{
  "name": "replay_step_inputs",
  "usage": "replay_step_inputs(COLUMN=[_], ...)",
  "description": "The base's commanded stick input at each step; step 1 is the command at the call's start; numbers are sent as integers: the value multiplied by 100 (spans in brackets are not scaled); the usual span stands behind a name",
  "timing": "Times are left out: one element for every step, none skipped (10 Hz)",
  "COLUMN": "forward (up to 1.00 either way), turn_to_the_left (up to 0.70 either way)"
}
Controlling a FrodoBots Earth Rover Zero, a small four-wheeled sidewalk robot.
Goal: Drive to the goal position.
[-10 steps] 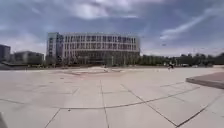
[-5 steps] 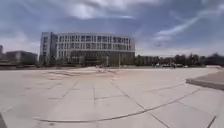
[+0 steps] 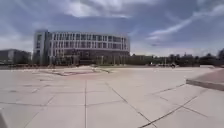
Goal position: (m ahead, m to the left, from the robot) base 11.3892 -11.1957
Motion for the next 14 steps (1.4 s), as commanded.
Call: replay_step_inputs(forward=[70, 70, 70, 70, 70, 70, 70, 70, 70, 70, 70, 70, 70, 70], turn_to_the_left=[0, 0, 0, 0, 0, 0, 0, -1, -9, -14, -14, -14, -14, -14])
